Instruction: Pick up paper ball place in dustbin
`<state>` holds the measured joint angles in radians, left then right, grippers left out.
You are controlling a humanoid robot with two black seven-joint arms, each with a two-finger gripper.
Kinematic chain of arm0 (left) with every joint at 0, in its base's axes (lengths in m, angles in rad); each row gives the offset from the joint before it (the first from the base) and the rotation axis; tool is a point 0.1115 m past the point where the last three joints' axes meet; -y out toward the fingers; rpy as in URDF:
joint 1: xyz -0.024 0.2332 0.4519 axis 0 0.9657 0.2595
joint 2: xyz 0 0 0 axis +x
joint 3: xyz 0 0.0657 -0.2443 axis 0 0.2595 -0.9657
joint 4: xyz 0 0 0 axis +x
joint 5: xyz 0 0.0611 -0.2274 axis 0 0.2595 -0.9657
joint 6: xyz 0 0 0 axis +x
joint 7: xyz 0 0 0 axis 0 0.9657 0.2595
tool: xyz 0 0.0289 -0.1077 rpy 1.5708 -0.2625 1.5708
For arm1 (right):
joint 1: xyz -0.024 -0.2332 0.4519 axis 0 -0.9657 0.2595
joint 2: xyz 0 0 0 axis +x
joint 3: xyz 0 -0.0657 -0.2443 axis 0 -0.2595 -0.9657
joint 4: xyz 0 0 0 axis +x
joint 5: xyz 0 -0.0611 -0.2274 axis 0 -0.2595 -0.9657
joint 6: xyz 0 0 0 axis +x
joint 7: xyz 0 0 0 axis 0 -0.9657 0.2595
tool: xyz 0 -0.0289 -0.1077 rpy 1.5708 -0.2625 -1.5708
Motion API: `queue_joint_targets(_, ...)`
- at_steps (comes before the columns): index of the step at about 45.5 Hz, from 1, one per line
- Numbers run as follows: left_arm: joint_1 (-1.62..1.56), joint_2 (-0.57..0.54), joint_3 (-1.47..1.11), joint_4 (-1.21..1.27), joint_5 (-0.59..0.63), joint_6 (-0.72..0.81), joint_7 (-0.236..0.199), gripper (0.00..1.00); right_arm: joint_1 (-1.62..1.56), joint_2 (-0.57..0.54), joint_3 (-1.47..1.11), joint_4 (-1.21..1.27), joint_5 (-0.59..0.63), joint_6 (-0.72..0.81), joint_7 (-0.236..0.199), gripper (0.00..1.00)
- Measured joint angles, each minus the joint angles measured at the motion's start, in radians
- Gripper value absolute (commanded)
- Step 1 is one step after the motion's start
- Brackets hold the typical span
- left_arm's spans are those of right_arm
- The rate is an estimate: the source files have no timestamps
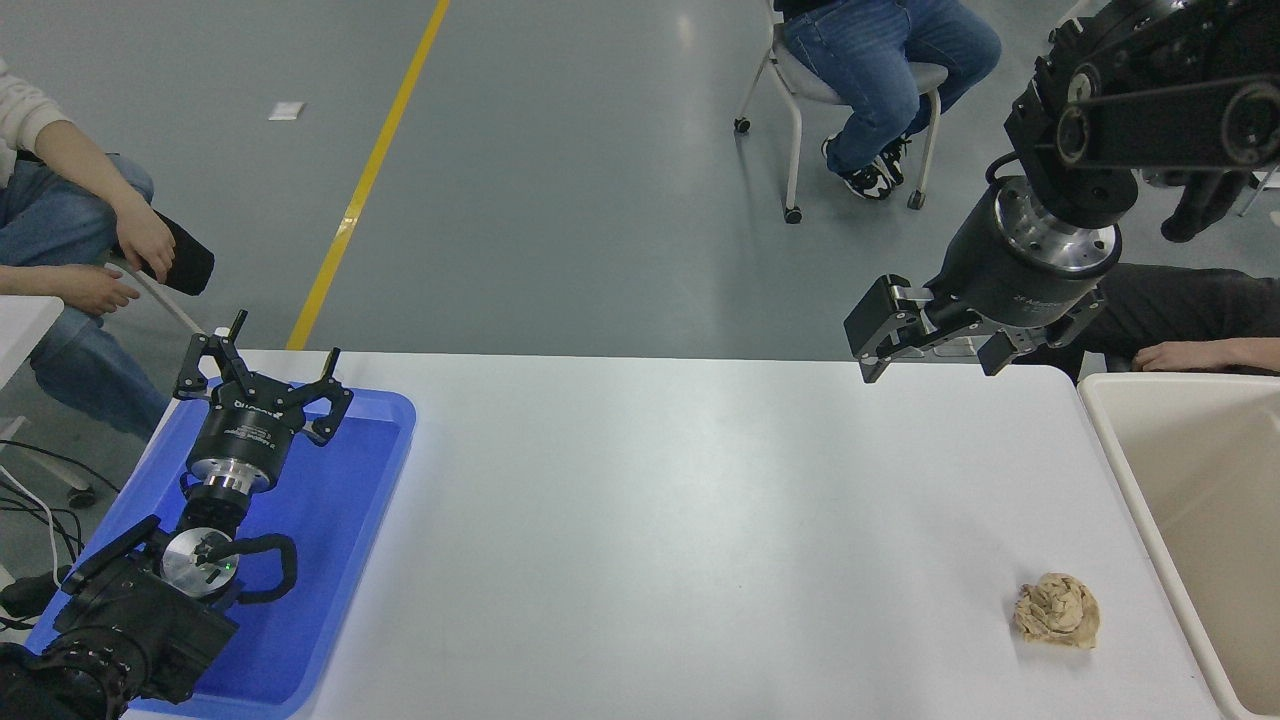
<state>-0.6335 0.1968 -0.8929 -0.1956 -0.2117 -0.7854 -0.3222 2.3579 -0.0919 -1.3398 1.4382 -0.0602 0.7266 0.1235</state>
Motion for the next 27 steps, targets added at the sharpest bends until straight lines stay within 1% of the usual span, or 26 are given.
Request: queue_joint_targets(27, 0.0, 0.0, 0.0, 0.0, 0.0, 0.0, 0.0, 1.0, -0.038, 0.0, 0.011, -0.003, -0.031, -0.015, 0.001, 1.0)
